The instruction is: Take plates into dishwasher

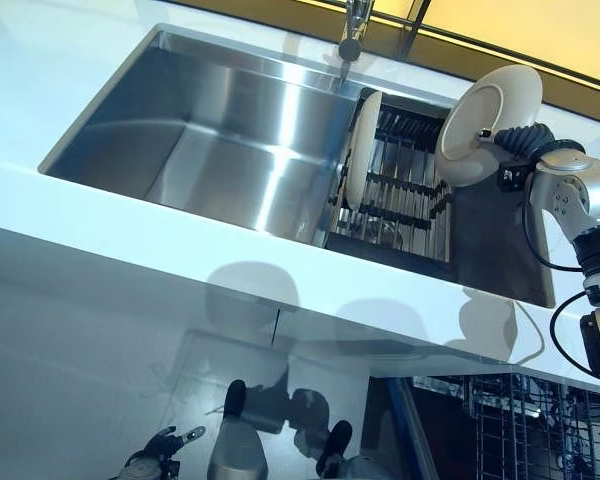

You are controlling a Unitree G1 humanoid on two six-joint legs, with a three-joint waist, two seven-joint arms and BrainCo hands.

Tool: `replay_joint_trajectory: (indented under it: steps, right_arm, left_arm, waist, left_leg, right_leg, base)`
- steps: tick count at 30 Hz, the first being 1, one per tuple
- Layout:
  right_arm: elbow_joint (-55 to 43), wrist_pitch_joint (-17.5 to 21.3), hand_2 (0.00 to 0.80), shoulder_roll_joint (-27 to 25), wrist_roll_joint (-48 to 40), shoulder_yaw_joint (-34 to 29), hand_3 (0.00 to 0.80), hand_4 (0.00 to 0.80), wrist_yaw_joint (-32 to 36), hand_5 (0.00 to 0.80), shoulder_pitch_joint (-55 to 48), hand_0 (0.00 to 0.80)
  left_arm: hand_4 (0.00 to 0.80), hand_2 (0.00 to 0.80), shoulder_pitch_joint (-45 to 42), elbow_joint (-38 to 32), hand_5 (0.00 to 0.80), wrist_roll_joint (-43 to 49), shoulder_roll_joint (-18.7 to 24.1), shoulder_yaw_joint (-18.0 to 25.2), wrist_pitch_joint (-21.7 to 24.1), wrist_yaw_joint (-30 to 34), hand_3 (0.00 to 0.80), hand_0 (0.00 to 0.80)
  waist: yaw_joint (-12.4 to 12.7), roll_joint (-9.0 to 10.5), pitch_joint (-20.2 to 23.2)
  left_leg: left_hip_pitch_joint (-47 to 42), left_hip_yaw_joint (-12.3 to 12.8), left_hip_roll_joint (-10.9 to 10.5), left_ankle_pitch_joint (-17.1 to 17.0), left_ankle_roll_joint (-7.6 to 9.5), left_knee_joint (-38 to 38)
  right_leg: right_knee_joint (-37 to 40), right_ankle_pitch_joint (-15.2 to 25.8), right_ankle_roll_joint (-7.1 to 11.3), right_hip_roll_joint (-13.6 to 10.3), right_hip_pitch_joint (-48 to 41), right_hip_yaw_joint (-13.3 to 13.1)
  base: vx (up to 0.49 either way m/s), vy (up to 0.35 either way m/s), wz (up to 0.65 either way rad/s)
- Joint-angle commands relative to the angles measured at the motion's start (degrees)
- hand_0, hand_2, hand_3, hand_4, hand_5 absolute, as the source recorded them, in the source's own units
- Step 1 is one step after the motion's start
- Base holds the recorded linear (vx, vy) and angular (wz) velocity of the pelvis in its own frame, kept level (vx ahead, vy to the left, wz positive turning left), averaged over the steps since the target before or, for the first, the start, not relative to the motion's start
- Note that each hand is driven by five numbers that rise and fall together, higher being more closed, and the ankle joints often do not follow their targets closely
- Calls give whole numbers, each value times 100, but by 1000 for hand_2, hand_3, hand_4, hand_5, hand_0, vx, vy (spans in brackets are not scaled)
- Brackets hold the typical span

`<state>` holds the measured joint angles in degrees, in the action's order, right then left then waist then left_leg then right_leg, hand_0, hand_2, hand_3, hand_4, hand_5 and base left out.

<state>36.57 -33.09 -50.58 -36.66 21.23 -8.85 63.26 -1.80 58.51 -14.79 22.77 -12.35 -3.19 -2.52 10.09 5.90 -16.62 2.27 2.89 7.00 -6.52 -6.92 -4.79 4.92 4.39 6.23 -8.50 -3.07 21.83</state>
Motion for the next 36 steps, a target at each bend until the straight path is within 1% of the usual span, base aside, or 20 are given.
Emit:
replay_joint_trajectory:
  steps: [1,11,14,17,21,25,28,31,34,36]
  right_arm:
    - [-6,442,800,-627,205,501,800,800,-214,800,854,800]
    - [-77,707,800,-847,106,569,800,800,-170,800,955,800]
    - [-158,729,800,-922,173,584,800,800,-159,800,952,800]
    - [-208,814,800,-1063,321,666,800,800,19,800,1003,800]
    - [-309,822,800,-1216,577,724,800,800,173,800,1037,800]
    - [-457,790,800,-1438,557,756,800,800,379,800,985,800]
    - [-571,816,800,-1620,745,763,800,800,587,800,915,800]
    - [-598,750,800,-1835,1092,759,800,800,934,800,767,800]
    - [-541,727,800,-1962,1183,746,800,800,1088,800,666,800]
    - [-556,716,800,-2144,1237,636,800,800,1268,800,460,800]
  left_arm:
    - [0,0,-45,129,0,71,128,-397,57,-44,0,0]
    - [0,0,-138,203,0,258,130,-360,54,35,0,0]
    - [0,0,-156,229,0,328,110,-336,70,26,0,0]
    - [0,0,-175,267,0,416,119,-312,77,0,0,0]
    - [0,0,-145,273,0,498,170,-253,39,-9,0,0]
    - [0,0,-92,294,0,597,235,-202,-41,39,0,0]
    - [0,0,-64,337,0,693,258,-187,-57,128,0,0]
    - [0,0,2,401,0,764,224,-212,-54,192,0,0]
    - [0,0,37,430,0,851,195,-240,-23,221,0,0]
    - [0,0,91,430,0,846,195,-281,-26,248,0,0]
  waist:
    - [-42,167,360]
    - [-139,232,713]
    - [-180,255,796]
    - [-240,291,915]
    - [-333,320,1000]
    - [-481,336,1062]
    - [-621,316,1103]
    - [-799,265,1142]
    - [-891,243,1160]
    - [-1029,218,1171]
  left_leg:
    - [-272,300,1,431,143,-21]
    - [-523,466,39,541,147,-21]
    - [-584,505,36,574,163,-21]
    - [-676,589,32,616,183,-21]
    - [-755,694,25,654,214,-21]
    - [-826,816,36,692,234,-21]
    - [-881,921,44,708,245,-21]
    - [-966,1039,38,752,278,-21]
    - [-1038,1110,41,784,299,-17]
    - [-1088,1203,55,835,323,42]
  right_leg:
    - [2,67,403,-281,-36,-60]
    - [8,-13,407,-261,-179,-145]
    - [8,-21,410,-257,-202,-174]
    - [8,-11,433,-265,-222,-207]
    - [8,-7,446,-253,-216,-292]
    - [8,14,467,-223,-171,-410]
    - [8,40,475,-203,-122,-529]
    - [8,72,485,-182,-75,-682]
    - [8,81,486,-163,-63,-797]
    - [2,72,466,-122,-43,-950]
  base:
    - [0,0,0]
    - [7,2,-5]
    - [-5,3,-3]
    - [4,-4,-7]
    - [-6,-34,-18]
    - [-43,-52,-20]
    - [-49,-36,-21]
    - [-26,-25,-30]
    - [7,-30,-27]
    - [4,-48,-27]
